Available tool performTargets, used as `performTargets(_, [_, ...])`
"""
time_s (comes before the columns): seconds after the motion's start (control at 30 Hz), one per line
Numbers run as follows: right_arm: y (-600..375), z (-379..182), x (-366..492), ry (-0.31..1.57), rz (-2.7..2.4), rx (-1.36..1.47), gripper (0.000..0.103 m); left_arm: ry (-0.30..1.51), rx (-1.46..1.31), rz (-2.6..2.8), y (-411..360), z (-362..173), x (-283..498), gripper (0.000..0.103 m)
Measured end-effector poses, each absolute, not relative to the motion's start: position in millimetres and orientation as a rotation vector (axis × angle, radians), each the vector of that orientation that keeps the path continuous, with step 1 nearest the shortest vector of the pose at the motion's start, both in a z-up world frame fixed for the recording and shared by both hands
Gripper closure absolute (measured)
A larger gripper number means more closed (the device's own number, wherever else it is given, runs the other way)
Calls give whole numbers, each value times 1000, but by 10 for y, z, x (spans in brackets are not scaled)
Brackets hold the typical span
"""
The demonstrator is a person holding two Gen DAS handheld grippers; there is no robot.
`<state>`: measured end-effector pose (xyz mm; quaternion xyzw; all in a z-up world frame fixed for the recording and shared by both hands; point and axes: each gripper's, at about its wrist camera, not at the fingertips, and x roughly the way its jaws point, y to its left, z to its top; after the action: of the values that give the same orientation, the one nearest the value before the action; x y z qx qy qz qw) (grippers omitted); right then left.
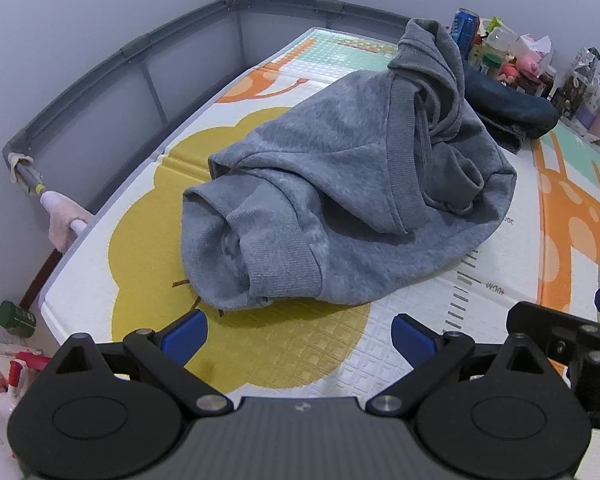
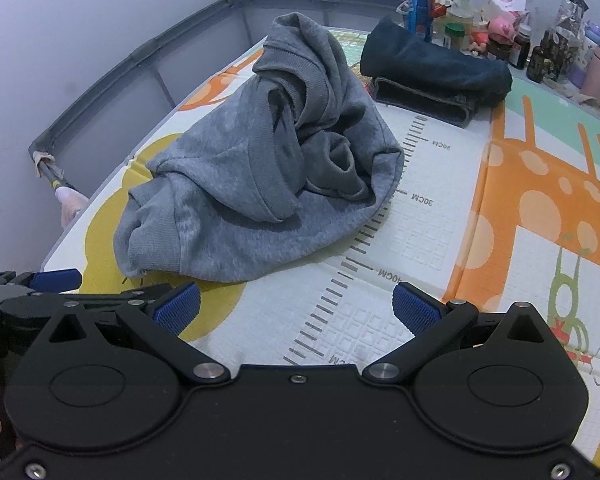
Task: Fold clothes
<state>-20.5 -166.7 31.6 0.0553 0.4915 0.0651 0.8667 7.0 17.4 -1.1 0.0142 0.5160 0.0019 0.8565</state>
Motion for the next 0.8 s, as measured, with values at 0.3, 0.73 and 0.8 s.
performTargets(0.3, [-1704, 311, -196, 1036, 121, 138, 0, 1086, 36, -9, 145, -12, 85, 3])
performTargets(0.73, [-1729, 307, -184, 1040, 112, 147, 0, 1092, 50, -30, 82, -13, 91, 3])
performTargets(0.8, [-1730, 301, -185, 1044, 113, 146, 0, 1095, 51, -30, 79, -17, 96, 3])
